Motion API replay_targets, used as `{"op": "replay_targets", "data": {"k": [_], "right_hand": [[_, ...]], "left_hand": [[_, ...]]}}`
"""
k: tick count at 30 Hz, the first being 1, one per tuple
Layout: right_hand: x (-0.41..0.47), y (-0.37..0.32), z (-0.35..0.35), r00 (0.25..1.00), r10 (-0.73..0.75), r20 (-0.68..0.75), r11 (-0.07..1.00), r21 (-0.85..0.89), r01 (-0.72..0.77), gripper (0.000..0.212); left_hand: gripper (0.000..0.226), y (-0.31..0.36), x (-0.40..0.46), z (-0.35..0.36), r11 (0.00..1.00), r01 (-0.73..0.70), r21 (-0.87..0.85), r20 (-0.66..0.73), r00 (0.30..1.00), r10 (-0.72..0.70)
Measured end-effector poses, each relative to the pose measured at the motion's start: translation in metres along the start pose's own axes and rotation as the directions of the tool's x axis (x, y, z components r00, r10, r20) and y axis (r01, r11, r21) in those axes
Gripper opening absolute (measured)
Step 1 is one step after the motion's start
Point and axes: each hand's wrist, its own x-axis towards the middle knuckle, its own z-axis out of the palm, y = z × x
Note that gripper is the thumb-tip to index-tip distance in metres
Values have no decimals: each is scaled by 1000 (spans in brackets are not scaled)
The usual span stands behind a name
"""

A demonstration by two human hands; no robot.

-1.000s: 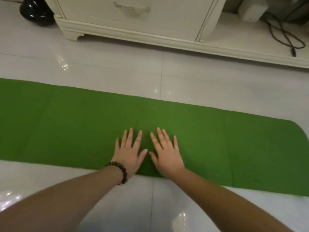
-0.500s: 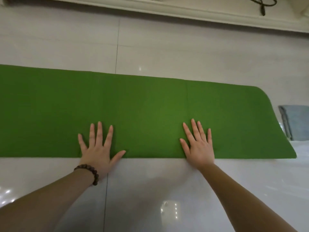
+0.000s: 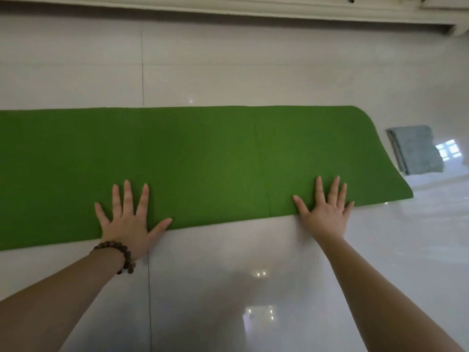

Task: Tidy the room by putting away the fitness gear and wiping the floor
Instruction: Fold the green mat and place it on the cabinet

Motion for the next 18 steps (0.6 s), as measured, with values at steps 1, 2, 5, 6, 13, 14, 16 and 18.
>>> {"op": "replay_targets", "data": {"k": [1, 2, 5, 6, 13, 14, 16, 18], "right_hand": [[-1, 0, -4, 991, 137, 1, 986, 96, -137, 95], [0, 0, -8, 969, 244, 36, 951, 188, -246, 105], [4, -7, -21, 931, 346, 114, 849, 385, -363, 110], [6, -10, -24, 919, 378, 108, 799, 464, -383, 107], [16, 3, -32, 684, 701, 202, 142, 901, -411, 81], [16, 6, -33, 671, 706, 226, 46, 931, -363, 71], [15, 11, -37, 691, 665, 285, -101, 950, -295, 53], [13, 14, -43, 751, 592, 291, -196, 956, -216, 43]], "left_hand": [[103, 0, 0, 0, 1000, 1, 10, 10, 1000, -1], [102, -1, 1, -1, 1000, 4, 24, 19, 1000, -4], [99, 2, 1, -4, 999, 9, 53, 56, 998, -12], [99, 3, 1, -6, 998, 12, 60, 68, 998, -16], [98, -1, 0, -11, 999, -6, 46, 90, 996, 2], [98, -1, 0, -11, 999, -9, 53, 90, 996, 5], [97, -2, -1, -10, 998, -16, 56, 76, 997, 11], [96, -2, -1, -9, 998, -23, 51, 58, 998, 20]]}}
